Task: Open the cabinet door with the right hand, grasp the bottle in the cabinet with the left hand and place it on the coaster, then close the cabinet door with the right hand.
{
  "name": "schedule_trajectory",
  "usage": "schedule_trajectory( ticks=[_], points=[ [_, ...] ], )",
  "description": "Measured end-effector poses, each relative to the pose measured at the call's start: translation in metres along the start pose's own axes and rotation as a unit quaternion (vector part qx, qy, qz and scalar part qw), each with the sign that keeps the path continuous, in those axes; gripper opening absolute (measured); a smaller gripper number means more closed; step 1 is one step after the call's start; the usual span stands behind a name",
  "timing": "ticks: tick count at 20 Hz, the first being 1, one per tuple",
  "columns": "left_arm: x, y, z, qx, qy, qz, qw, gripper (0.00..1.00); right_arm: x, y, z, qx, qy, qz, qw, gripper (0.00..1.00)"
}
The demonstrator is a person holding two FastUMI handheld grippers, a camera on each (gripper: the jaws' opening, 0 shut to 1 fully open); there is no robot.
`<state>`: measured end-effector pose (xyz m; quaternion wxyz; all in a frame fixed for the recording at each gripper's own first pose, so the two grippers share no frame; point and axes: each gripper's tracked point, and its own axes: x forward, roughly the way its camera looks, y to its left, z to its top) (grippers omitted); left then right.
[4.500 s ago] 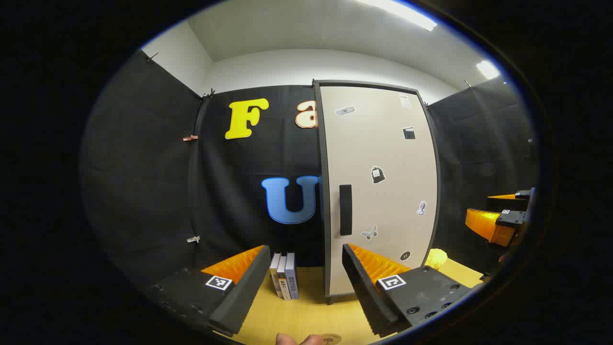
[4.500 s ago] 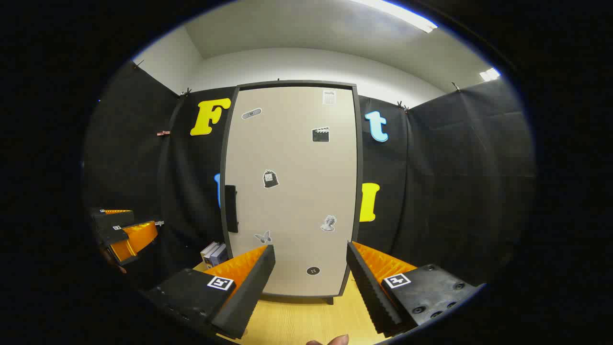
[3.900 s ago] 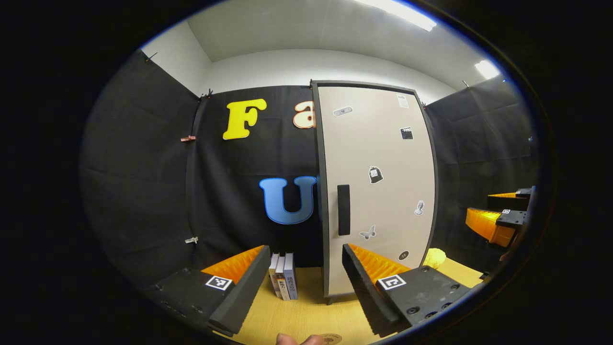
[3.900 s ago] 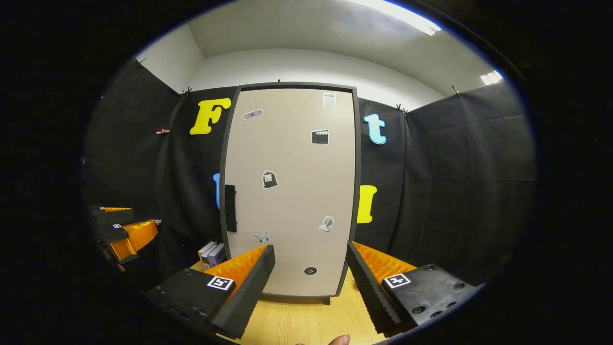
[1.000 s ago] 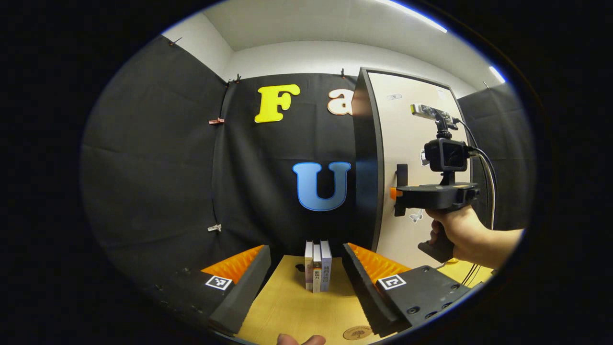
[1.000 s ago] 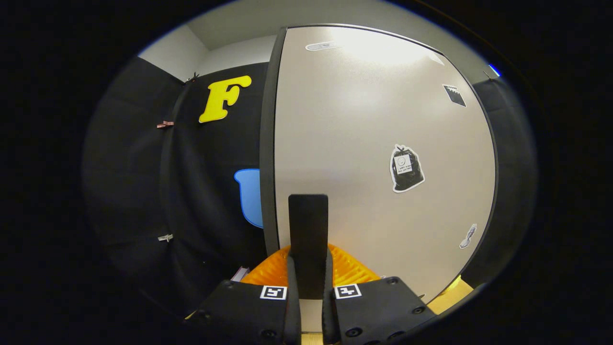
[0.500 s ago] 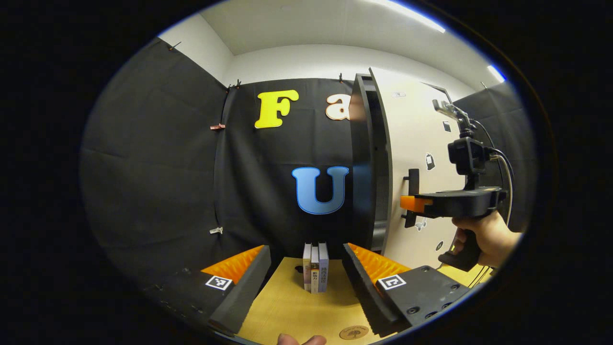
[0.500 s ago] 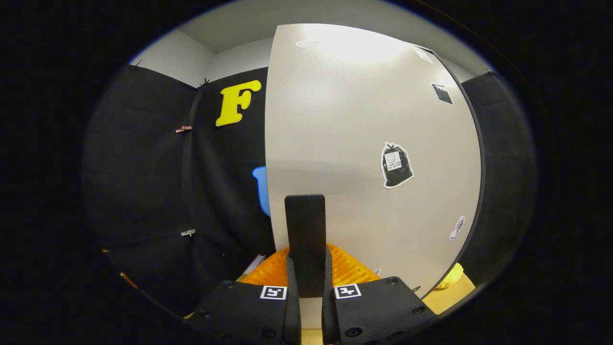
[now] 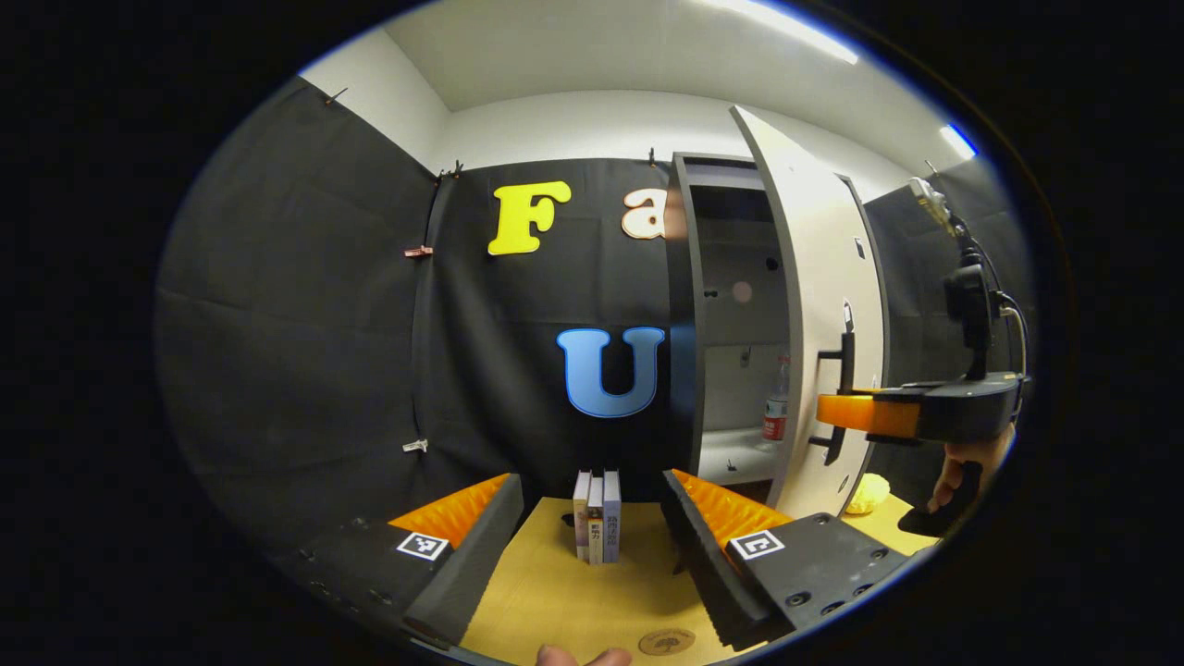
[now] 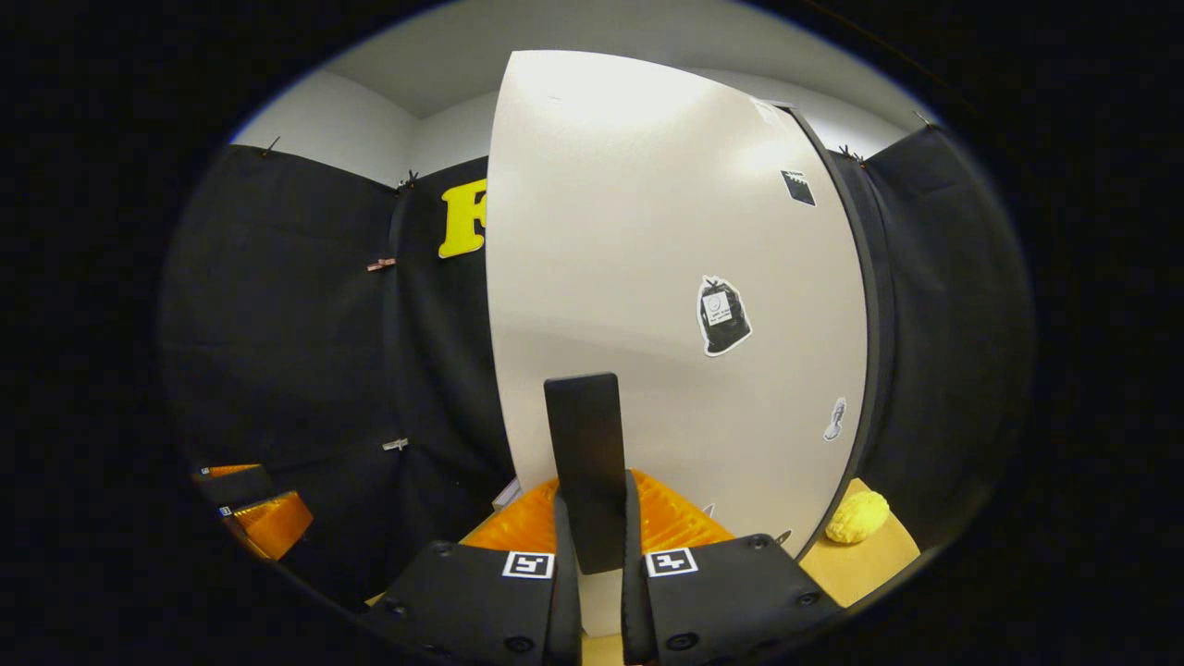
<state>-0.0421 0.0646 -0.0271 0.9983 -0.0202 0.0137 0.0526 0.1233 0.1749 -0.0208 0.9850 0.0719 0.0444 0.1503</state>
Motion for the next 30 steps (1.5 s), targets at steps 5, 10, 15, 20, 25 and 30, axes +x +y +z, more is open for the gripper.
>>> schedule_trajectory(
  ticks=[5,10,15,20,25,30],
  points=[
    [0.000,-0.022,0.002,0.001,-0.003,-0.011,1.000,0.95,-0.020,-0.009,0.003,0.006,0.002,0.002,1.000,0.21],
    [0.001,-0.049,0.007,0.002,-0.009,-0.029,1.000,0.95,-0.033,-0.022,0.005,0.001,0.000,-0.015,1.000,0.21],
    [0.005,-0.079,0.011,-0.001,-0.011,-0.049,0.999,0.95,-0.041,-0.038,0.006,-0.021,0.003,-0.037,0.999,0.20],
    [0.010,-0.109,0.011,0.005,-0.010,-0.072,0.997,0.95,-0.042,-0.050,0.010,-0.024,-0.003,-0.056,0.998,0.20],
    [0.019,-0.134,0.013,-0.001,-0.011,-0.087,0.996,0.94,-0.044,-0.053,0.012,-0.010,-0.008,-0.059,0.998,0.19],
    [0.026,-0.160,0.017,-0.004,-0.020,-0.097,0.995,0.95,-0.038,-0.066,0.019,-0.021,-0.025,-0.071,0.997,0.19]
  ],
)
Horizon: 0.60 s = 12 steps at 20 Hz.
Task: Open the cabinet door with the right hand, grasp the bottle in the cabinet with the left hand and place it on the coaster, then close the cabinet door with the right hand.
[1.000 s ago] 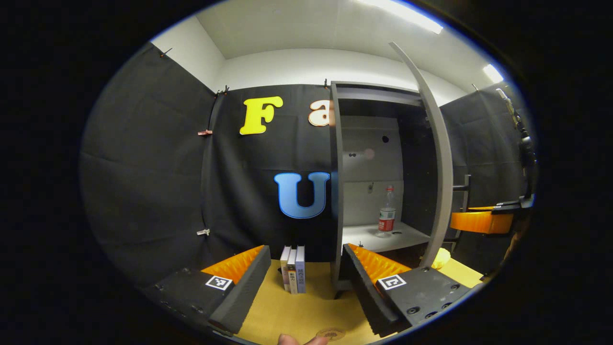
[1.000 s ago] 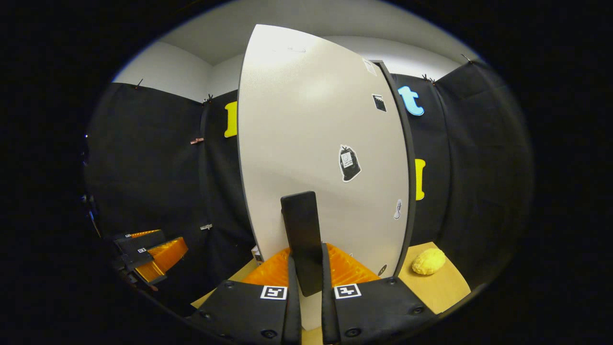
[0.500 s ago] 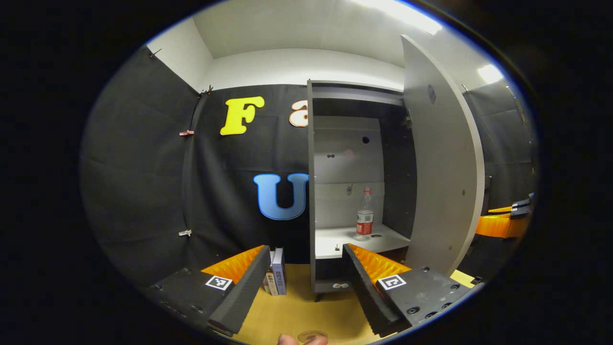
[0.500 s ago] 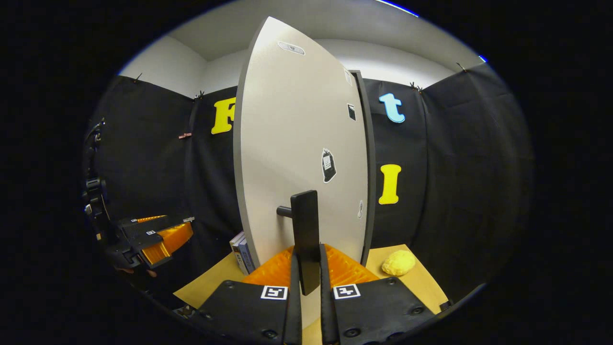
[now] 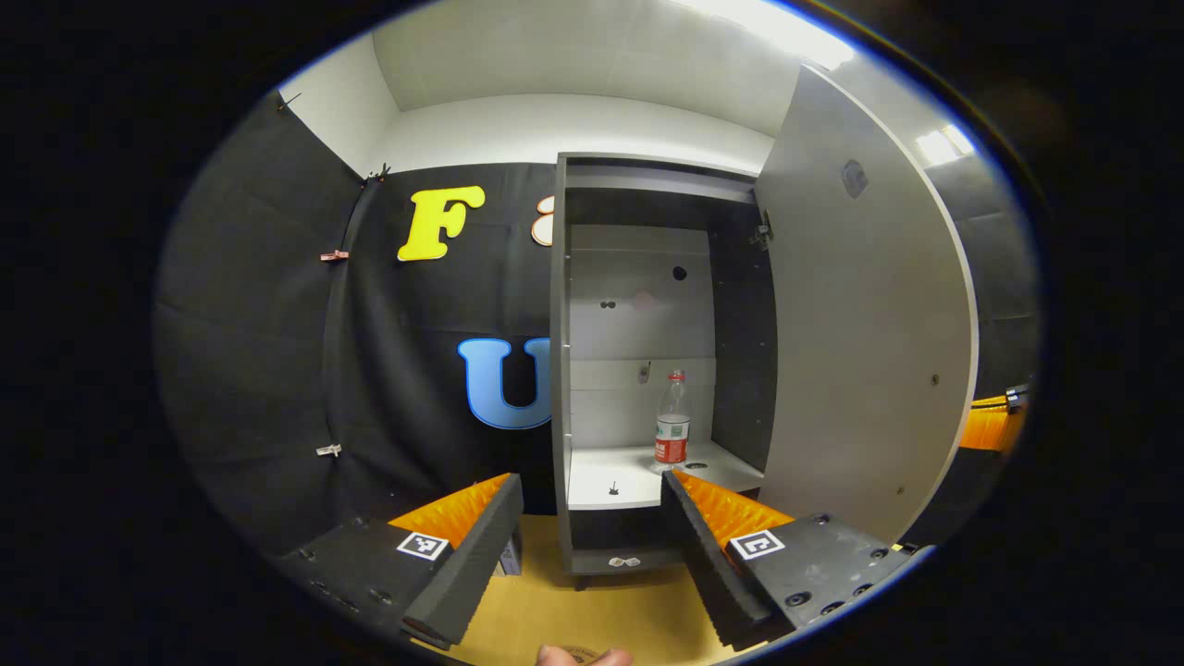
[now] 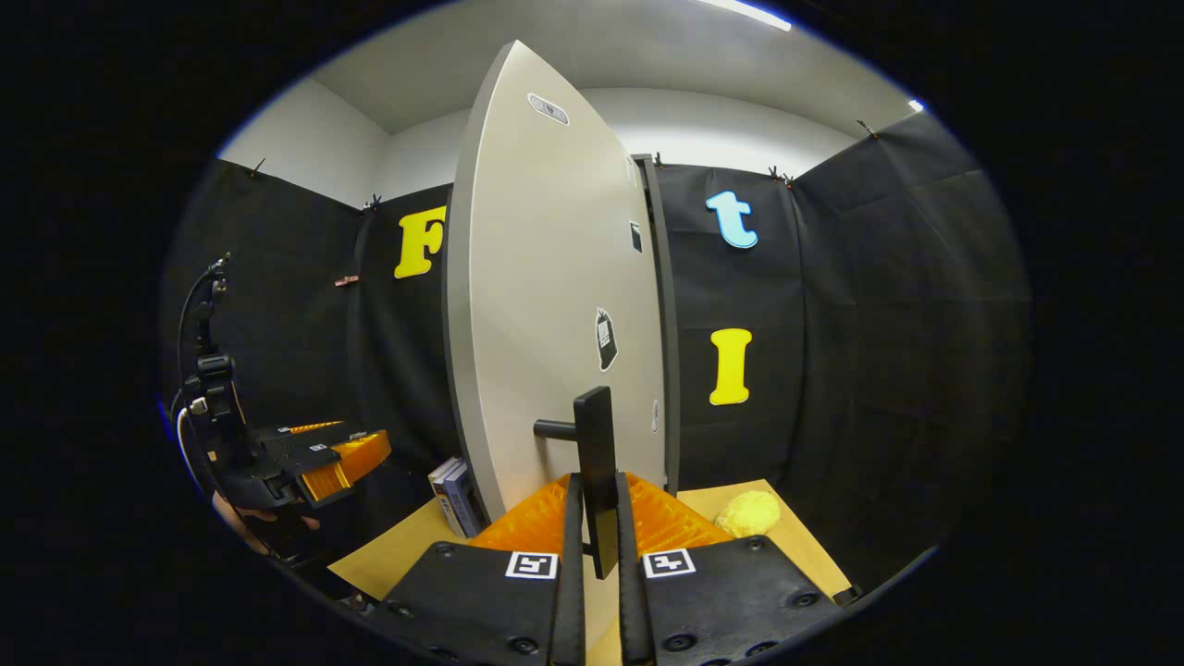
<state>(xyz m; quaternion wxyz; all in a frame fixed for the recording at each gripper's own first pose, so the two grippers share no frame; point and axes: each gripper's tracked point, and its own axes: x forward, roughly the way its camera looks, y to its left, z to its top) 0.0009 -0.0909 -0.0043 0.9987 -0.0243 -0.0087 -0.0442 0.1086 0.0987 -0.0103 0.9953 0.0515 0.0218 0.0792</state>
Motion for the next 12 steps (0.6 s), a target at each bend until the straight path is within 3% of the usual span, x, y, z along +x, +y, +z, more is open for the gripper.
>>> schedule_trajectory(
  ticks=[7,8,10,11,12],
  points=[
    [0.009,-0.031,0.005,0.005,-0.002,-0.004,1.000,0.95,-0.004,-0.014,0.002,-0.003,0.004,-0.012,1.000,0.18],
    [0.010,-0.035,0.007,0.006,-0.004,-0.004,1.000,0.92,-0.005,-0.016,0.003,-0.005,0.003,-0.014,1.000,0.09],
    [0.011,-0.042,0.008,0.007,-0.005,-0.004,1.000,0.92,-0.005,-0.020,0.003,-0.003,0.003,-0.014,1.000,0.03],
    [0.012,-0.045,0.009,0.007,-0.004,-0.004,1.000,0.92,-0.004,-0.018,0.002,0.001,0.005,-0.013,1.000,0.14],
    [0.013,-0.047,0.009,0.006,-0.005,-0.003,1.000,0.92,-0.005,-0.017,0.002,0.003,0.005,-0.013,1.000,0.14]
  ],
)
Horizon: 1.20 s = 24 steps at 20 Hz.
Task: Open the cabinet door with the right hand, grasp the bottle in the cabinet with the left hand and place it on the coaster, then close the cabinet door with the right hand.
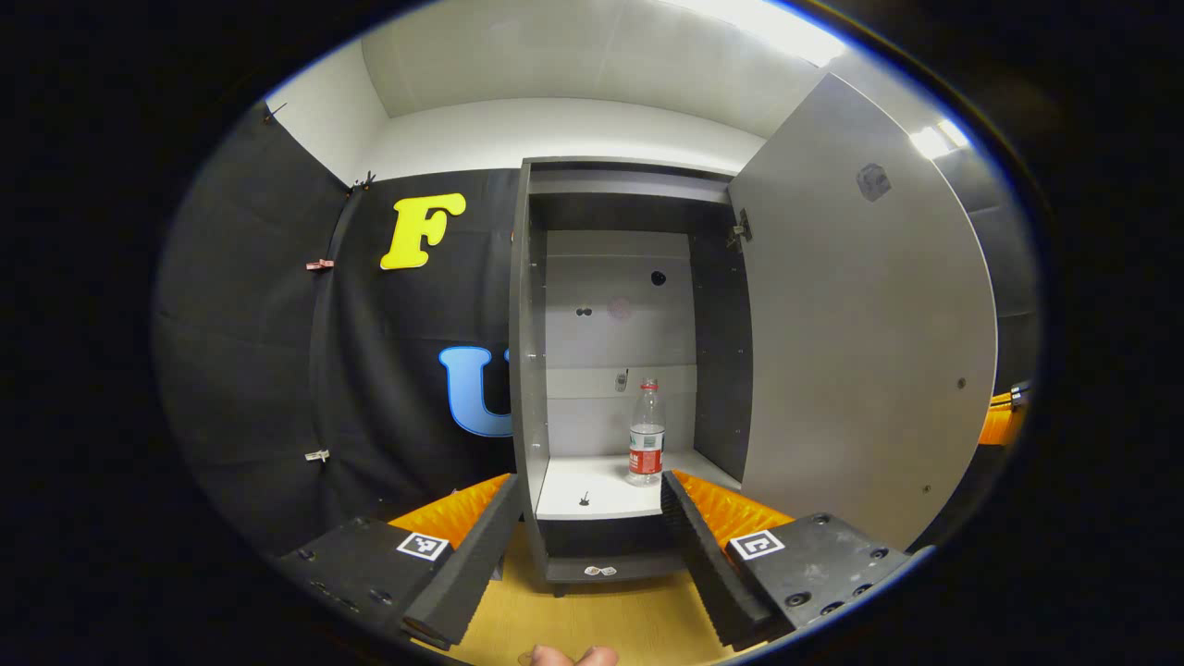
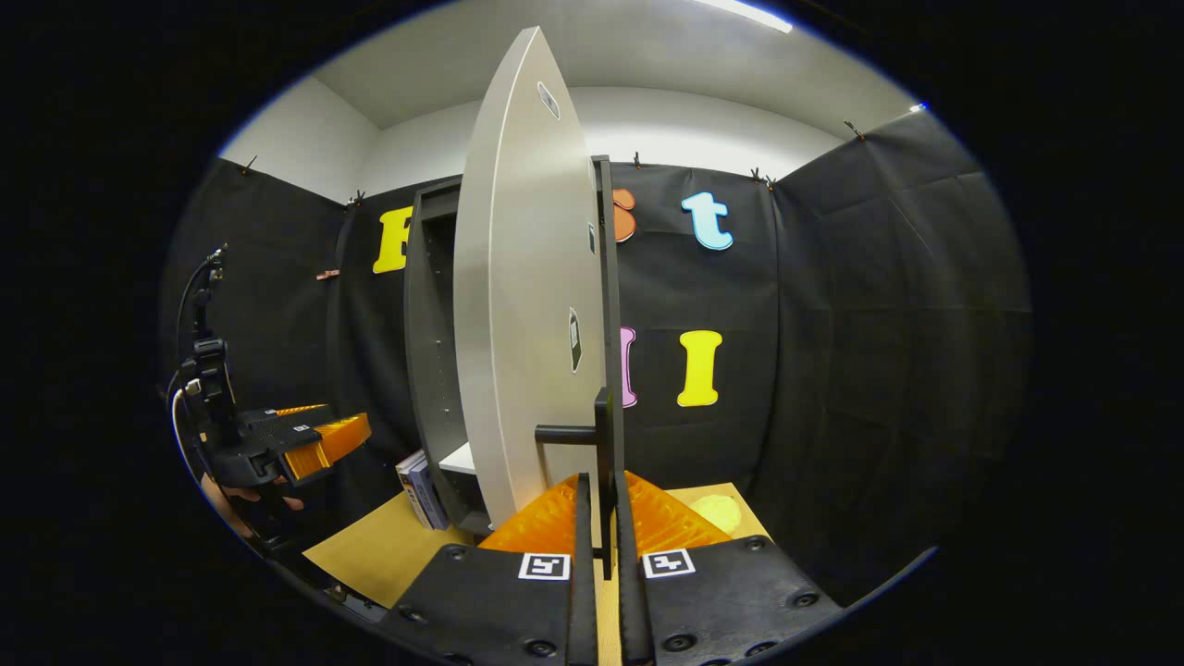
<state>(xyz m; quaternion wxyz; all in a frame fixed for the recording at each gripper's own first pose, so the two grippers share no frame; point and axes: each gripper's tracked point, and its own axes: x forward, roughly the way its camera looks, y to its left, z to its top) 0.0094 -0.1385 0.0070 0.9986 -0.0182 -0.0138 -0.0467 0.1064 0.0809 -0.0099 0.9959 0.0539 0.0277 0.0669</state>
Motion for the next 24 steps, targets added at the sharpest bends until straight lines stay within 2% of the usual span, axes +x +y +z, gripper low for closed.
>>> schedule_trajectory(
  ticks=[6,9,10,12,13,14,15,16,18,19,21,24],
  points=[
    [0.007,-0.021,0.004,0.003,-0.001,-0.001,1.000,0.95,-0.001,-0.012,0.000,-0.004,0.001,-0.016,1.000,0.14],
    [0.013,-0.033,0.005,0.004,-0.002,-0.006,1.000,0.92,-0.002,-0.005,0.000,0.004,0.004,-0.003,1.000,0.14],
    [0.016,-0.037,0.005,0.004,-0.001,-0.007,1.000,0.94,-0.002,-0.006,0.001,0.001,0.003,-0.001,1.000,0.14],
    [0.024,-0.045,0.004,0.005,-0.001,-0.012,1.000,0.92,-0.002,-0.013,0.002,-0.004,0.001,-0.007,1.000,0.14],
    [0.027,-0.050,0.004,0.006,-0.001,-0.015,1.000,0.92,-0.003,-0.010,0.003,0.003,-0.001,-0.002,1.000,0.21],
    [0.032,-0.055,0.004,0.007,0.000,-0.019,1.000,0.92,-0.005,-0.006,0.006,0.015,-0.006,0.004,1.000,0.22],
    [0.039,-0.061,0.004,0.007,0.001,-0.023,1.000,0.92,-0.003,-0.001,0.008,0.028,-0.012,0.008,0.999,0.37],
    [0.046,-0.067,0.002,0.007,0.002,-0.027,1.000,0.94,-0.002,0.002,0.010,0.039,-0.021,0.012,0.999,0.47],
    [0.064,-0.078,0.000,0.008,0.002,-0.035,0.999,0.94,0.005,-0.005,0.012,0.046,-0.035,-0.006,0.998,0.67],
    [0.073,-0.083,0.000,0.010,0.000,-0.037,0.999,0.92,0.004,-0.013,0.013,0.046,-0.039,-0.026,0.998,0.87],
    [0.096,-0.093,-0.001,0.015,-0.002,-0.045,0.999,0.94,0.004,-0.029,0.009,0.057,-0.031,-0.065,0.996,0.99],
    [0.132,-0.103,-0.005,0.026,-0.003,-0.047,0.999,0.95,-0.008,-0.039,0.012,0.059,-0.045,-0.119,0.990,0.97]
  ],
)
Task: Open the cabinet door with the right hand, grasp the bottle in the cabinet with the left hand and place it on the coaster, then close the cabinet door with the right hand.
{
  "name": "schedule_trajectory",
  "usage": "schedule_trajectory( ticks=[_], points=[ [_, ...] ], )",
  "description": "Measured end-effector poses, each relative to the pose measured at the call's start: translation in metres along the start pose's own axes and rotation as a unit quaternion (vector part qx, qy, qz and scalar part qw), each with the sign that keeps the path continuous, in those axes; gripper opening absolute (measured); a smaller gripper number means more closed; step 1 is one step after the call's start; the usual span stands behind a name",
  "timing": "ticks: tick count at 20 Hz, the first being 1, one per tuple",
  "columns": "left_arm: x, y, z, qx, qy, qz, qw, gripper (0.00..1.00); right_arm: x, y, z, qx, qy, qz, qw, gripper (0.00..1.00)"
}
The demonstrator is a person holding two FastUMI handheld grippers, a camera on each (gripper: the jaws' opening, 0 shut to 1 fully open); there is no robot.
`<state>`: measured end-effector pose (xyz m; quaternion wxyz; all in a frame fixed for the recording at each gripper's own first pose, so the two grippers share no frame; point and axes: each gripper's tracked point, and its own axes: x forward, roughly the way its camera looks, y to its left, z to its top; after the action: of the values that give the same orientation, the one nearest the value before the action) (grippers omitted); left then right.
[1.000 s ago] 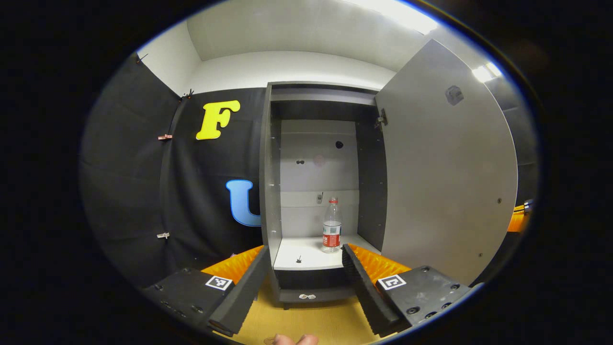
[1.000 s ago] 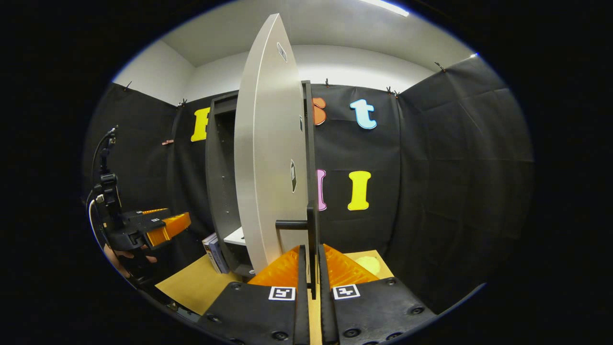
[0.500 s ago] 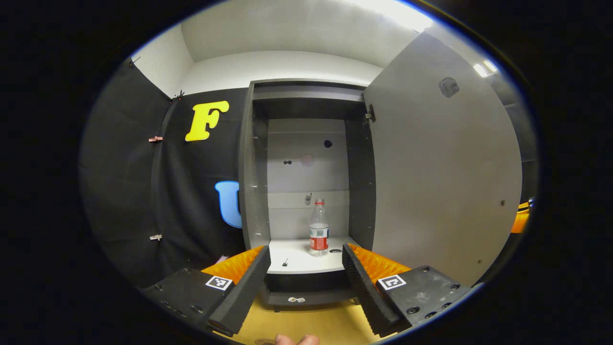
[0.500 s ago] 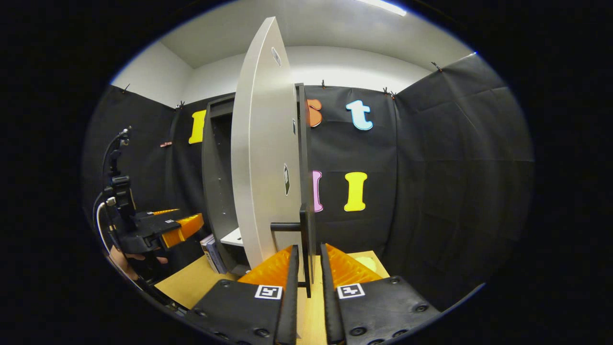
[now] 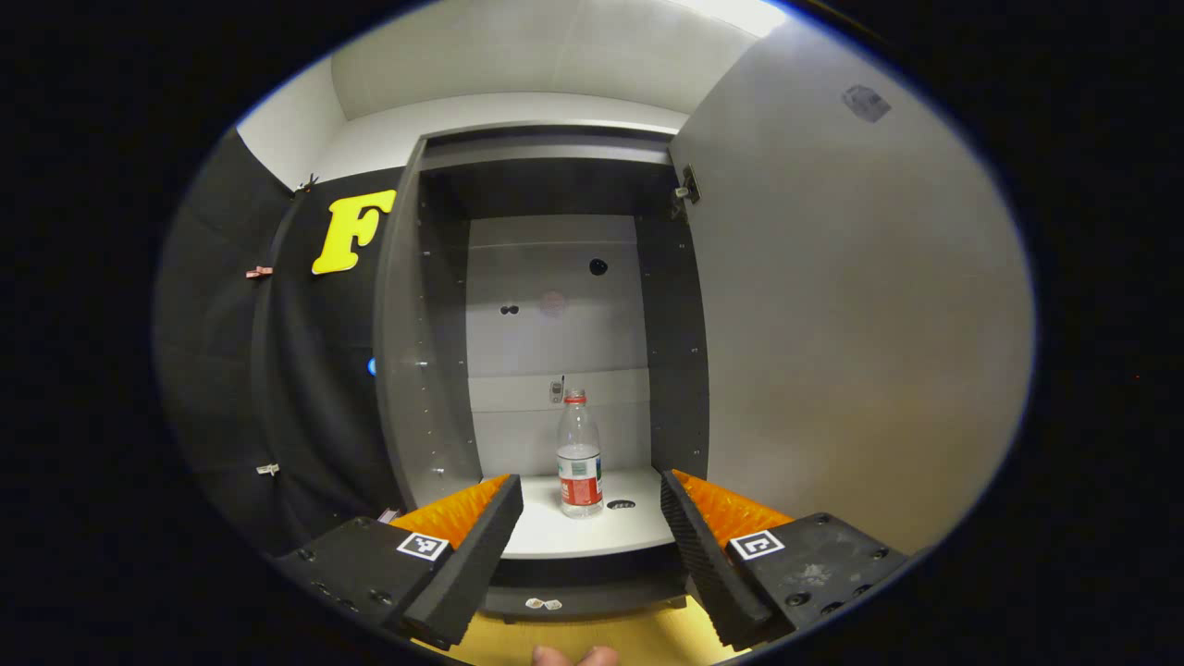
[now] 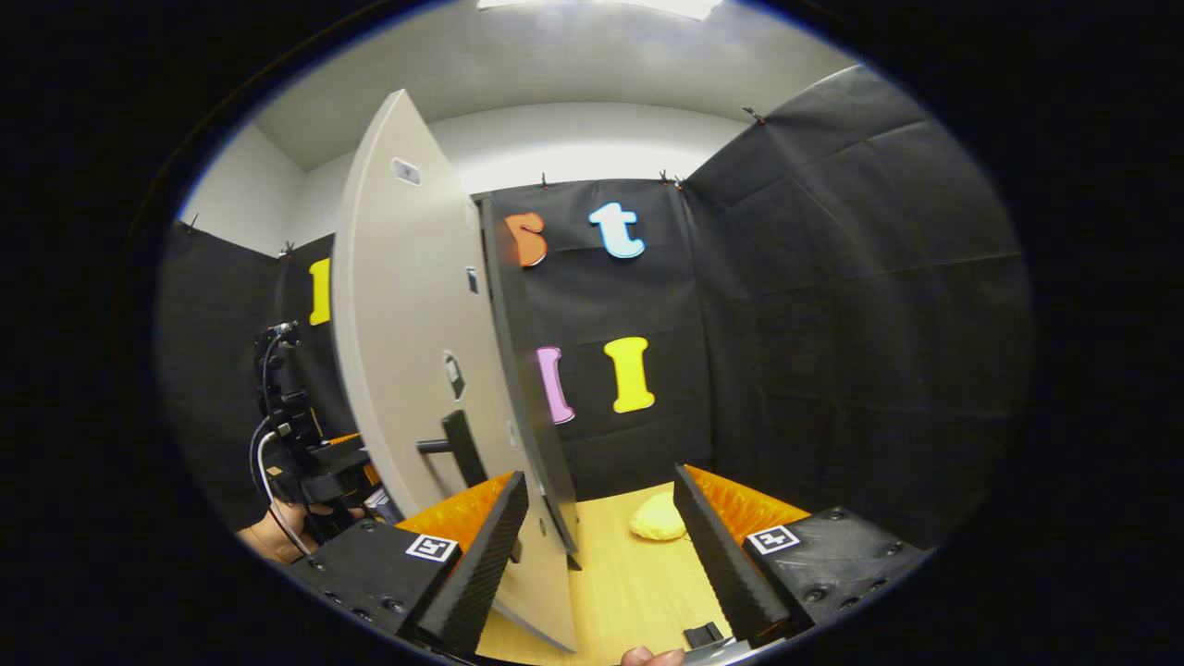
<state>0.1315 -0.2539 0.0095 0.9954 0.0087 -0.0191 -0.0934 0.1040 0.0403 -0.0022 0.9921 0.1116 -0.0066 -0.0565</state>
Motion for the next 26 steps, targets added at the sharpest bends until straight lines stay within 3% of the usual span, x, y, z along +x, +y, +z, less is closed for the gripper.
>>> schedule_trajectory(
  ticks=[1,2,3,8,13,22,26],
  points=[
    [0.013,-0.002,-0.003,-0.002,0.001,-0.001,1.000,0.95,0.006,-0.009,0.003,-0.013,-0.010,-0.013,1.000,1.00],
    [0.027,-0.005,-0.007,-0.003,0.004,-0.003,1.000,0.95,0.011,-0.014,0.004,-0.025,-0.013,-0.017,0.999,0.89],
    [0.041,-0.007,-0.010,-0.002,0.006,-0.002,1.000,0.95,0.011,-0.020,0.002,-0.037,-0.007,-0.020,0.999,0.97],
    [0.111,-0.002,-0.038,-0.006,0.029,0.018,0.999,0.95,-0.002,-0.031,-0.005,-0.059,0.025,-0.028,0.998,0.97],
    [0.171,0.007,-0.067,-0.022,0.046,0.039,0.998,0.93,0.006,-0.049,0.004,-0.096,0.003,-0.056,0.994,0.98],
    [0.235,0.026,-0.105,-0.027,0.071,0.071,0.995,0.92,0.002,-0.058,0.004,-0.115,0.009,-0.071,0.991,0.98],
    [0.249,0.028,-0.109,-0.063,0.069,0.064,0.994,0.95,0.002,-0.060,0.005,-0.115,0.007,-0.075,0.991,0.98]
  ],
)
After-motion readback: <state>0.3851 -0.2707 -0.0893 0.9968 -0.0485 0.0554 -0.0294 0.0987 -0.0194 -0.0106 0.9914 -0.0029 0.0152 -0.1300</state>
